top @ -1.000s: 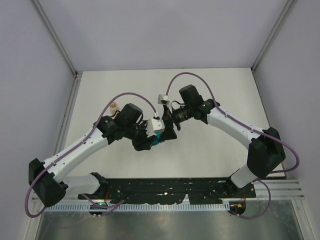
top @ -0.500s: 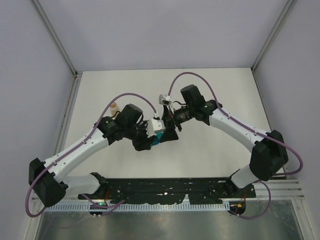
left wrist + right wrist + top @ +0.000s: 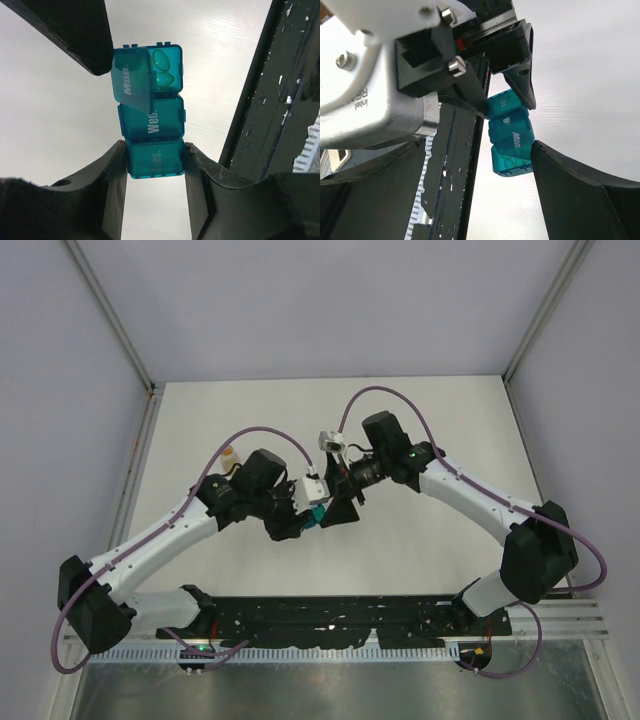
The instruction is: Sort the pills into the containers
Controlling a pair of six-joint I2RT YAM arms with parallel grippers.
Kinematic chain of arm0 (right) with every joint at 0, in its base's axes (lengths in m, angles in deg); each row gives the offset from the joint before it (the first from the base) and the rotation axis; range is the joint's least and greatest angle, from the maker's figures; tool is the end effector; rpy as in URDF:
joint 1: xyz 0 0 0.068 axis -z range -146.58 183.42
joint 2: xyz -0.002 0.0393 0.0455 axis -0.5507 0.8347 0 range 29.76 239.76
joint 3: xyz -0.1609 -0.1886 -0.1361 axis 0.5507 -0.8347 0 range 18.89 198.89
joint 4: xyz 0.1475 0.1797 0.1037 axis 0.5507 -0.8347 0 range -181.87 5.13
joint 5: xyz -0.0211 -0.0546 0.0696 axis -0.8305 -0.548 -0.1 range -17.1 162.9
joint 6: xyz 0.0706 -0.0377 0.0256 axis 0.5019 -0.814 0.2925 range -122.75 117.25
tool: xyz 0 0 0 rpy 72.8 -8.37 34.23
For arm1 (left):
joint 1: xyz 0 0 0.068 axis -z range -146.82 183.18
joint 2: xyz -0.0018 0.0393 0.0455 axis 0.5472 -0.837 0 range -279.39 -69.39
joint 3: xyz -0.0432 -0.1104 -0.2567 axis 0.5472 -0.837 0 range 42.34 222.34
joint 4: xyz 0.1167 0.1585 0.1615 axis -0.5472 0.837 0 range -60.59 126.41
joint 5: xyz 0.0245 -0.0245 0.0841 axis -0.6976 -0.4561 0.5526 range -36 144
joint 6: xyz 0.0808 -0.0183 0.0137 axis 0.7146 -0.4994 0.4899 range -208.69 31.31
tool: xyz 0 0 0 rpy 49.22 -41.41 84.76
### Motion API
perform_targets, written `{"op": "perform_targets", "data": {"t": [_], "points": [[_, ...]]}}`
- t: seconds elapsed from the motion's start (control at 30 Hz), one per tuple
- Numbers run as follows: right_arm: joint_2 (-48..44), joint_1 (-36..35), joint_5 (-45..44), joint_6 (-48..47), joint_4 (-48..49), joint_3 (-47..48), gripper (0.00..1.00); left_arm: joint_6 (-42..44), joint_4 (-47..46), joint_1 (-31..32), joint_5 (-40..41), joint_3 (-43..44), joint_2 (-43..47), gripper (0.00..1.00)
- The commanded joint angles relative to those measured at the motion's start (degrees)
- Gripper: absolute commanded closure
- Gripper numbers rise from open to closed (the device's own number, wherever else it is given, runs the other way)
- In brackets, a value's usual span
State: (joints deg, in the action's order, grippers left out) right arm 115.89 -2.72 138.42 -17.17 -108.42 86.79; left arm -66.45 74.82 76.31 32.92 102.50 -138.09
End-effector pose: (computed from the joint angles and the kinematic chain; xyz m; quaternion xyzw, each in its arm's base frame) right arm 0.2221 0.2450 0.3001 -0.5276 0.5997 0.5498 0.2444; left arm 0.1632 -0.1891 0.2777 0.5525 0.7563 -0.2262 0.2676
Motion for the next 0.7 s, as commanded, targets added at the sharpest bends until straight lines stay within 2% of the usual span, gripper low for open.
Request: {"op": "perform_targets", "data": {"t": [0.0, 0.67], "points": [[-1.9, 0.1, 3.2, 1.4, 2.6, -0.6, 0.11, -1.5, -3.7, 0.2, 2.9, 0.6, -0.4, 1.00], [0.0, 0.6, 1.9, 1.2, 3.2, -2.3, 0.16, -3.3, -5.2, -0.8, 4.6, 0.4, 1.4, 1.00]]}}
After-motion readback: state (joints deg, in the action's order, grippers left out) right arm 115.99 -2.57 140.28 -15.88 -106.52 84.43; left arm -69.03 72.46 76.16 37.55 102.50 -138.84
